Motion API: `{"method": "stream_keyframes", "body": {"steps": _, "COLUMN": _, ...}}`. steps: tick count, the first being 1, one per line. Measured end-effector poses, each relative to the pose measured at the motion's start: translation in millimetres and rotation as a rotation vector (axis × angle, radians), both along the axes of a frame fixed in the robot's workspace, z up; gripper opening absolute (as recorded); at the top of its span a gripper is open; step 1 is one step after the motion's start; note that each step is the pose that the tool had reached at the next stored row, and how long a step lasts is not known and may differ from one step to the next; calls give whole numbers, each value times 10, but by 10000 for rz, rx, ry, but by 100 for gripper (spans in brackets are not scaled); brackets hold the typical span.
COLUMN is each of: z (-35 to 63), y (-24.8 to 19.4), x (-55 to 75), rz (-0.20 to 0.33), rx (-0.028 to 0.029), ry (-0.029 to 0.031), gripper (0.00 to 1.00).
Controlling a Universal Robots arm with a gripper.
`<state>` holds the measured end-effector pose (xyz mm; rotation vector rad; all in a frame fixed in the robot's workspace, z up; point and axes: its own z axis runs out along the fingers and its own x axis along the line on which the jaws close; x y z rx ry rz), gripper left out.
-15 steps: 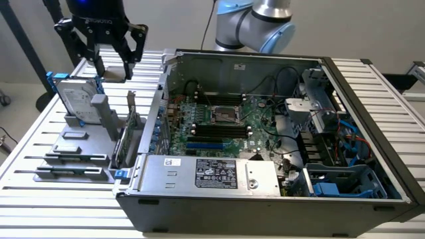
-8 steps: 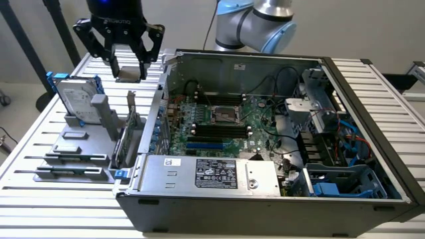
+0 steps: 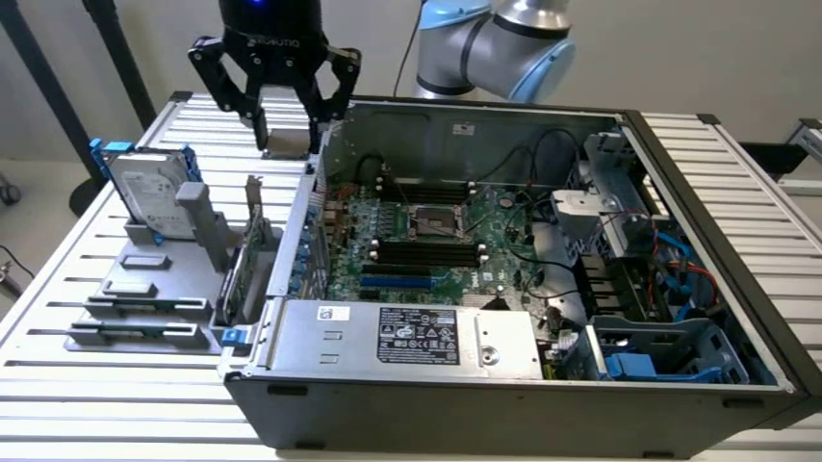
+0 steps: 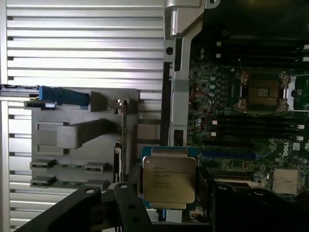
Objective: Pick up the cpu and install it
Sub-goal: 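Pick up the cpu and move it towards the insertion slot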
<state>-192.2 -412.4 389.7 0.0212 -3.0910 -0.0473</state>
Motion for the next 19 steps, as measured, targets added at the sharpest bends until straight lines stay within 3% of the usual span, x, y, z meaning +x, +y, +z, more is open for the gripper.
{"method": "stream_keyframes", "body": {"steps": 5, "z": -9, "y": 18, "x": 228, "rz": 1, "rx": -12, "ry": 24, "gripper": 55}}
{"method": "stream_keyframes", "body": {"steps": 8, "z": -47, "y": 52, "x": 362, "rz": 0, "rx": -30, "ry": 40, "gripper": 55}}
{"method": "stream_keyframes", "body": {"steps": 19, "z": -245, "y": 307, "x": 862, "rz": -1, "rx": -33, "ry": 43, "gripper": 55}}
